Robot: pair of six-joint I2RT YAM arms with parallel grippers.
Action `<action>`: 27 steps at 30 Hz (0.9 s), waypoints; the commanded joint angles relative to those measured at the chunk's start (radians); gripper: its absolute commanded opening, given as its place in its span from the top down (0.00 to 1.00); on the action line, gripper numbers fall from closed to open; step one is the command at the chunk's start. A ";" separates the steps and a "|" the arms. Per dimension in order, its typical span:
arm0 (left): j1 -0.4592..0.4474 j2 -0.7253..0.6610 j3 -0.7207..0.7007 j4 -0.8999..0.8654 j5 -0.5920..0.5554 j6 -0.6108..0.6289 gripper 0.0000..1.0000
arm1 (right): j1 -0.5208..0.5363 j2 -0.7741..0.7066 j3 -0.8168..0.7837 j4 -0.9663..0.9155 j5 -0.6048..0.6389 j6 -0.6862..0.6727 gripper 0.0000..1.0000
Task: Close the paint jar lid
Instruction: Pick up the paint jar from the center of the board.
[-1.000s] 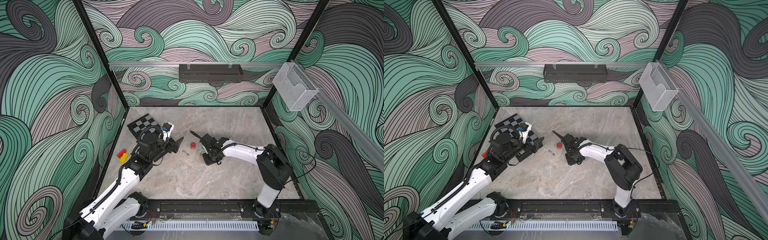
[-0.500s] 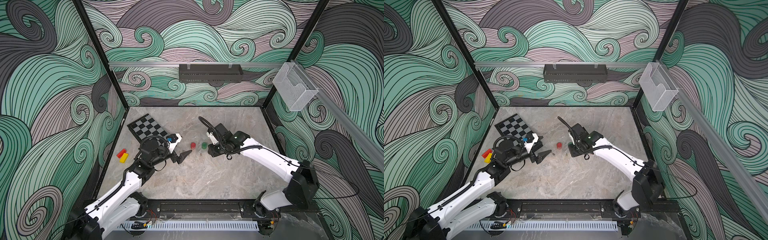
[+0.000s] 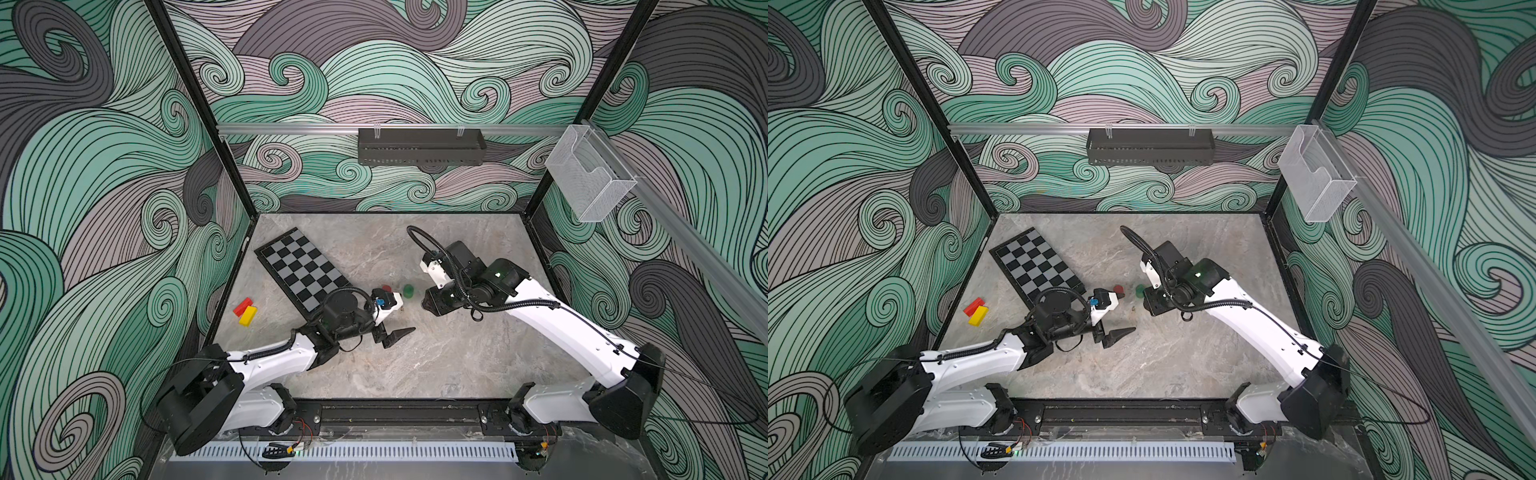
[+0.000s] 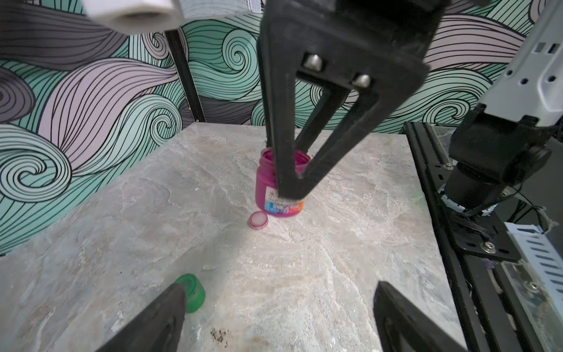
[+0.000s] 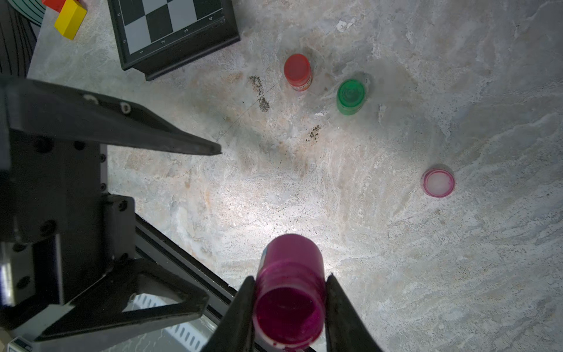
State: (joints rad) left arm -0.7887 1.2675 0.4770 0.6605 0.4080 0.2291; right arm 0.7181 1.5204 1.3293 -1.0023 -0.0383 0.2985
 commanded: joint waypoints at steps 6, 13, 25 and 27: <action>-0.032 0.036 0.076 0.063 -0.027 0.069 0.10 | 0.049 0.033 0.049 -0.035 -0.026 -0.001 0.64; -0.038 0.030 0.087 0.053 -0.011 0.069 0.18 | 0.074 0.061 0.093 -0.061 -0.029 0.005 0.64; -0.044 0.047 0.084 0.079 -0.018 0.028 0.29 | 0.084 0.098 0.132 -0.070 -0.025 0.008 0.64; -0.044 0.047 0.082 0.088 -0.024 0.019 0.31 | 0.086 0.103 0.134 -0.070 -0.029 0.010 0.64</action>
State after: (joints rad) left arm -0.8272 1.3071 0.5236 0.7033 0.3923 0.2646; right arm 0.7975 1.5940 1.4406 -1.0870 -0.0566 0.2996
